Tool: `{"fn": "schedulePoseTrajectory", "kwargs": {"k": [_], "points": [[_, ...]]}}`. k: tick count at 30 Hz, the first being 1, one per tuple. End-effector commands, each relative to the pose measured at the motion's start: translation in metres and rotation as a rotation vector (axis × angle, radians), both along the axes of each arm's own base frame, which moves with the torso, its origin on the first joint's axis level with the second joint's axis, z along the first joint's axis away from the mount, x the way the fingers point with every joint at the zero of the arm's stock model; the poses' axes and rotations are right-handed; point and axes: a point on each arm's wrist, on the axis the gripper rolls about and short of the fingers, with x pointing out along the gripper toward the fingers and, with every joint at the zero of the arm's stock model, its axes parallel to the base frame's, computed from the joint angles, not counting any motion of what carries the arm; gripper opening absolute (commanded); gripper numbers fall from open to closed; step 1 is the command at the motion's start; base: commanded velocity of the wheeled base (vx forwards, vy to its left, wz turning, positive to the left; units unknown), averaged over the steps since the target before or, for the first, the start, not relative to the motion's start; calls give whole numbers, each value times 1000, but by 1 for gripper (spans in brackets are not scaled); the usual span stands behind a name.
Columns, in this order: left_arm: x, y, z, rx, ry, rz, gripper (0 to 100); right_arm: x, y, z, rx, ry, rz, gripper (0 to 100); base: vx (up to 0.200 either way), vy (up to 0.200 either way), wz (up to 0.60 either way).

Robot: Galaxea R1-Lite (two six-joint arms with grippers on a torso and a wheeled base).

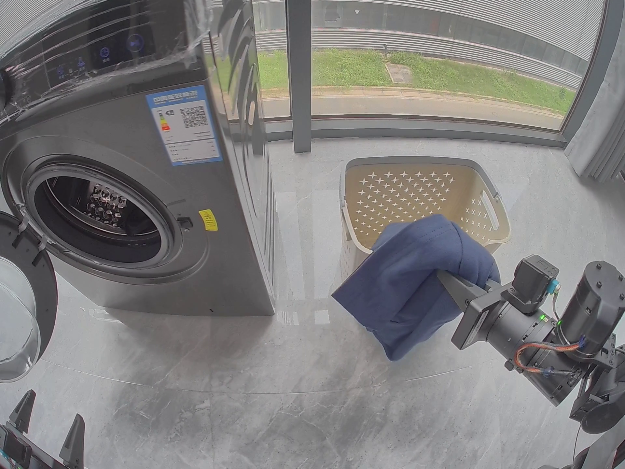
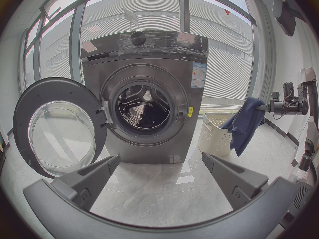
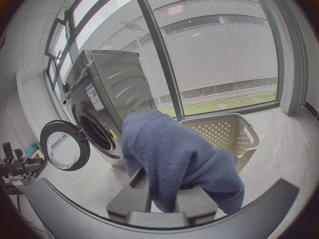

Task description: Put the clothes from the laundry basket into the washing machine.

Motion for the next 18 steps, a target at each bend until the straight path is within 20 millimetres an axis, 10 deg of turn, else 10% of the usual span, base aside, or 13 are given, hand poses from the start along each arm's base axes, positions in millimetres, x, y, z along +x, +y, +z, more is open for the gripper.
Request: {"fn": "schedulePoseTrajectory", "kwargs": {"k": [1, 8, 18], "points": [[1, 0, -4, -1, 7, 0, 100, 0, 0, 0, 0, 0, 0, 0, 0, 200, 0], [1, 0, -4, -1, 7, 0, 100, 0, 0, 0, 3, -3, 0, 0, 0, 200, 0], [1, 0, -4, -1, 7, 0, 100, -1, 0, -3, -7, 6, 4, 0, -20, 0, 0]]}}
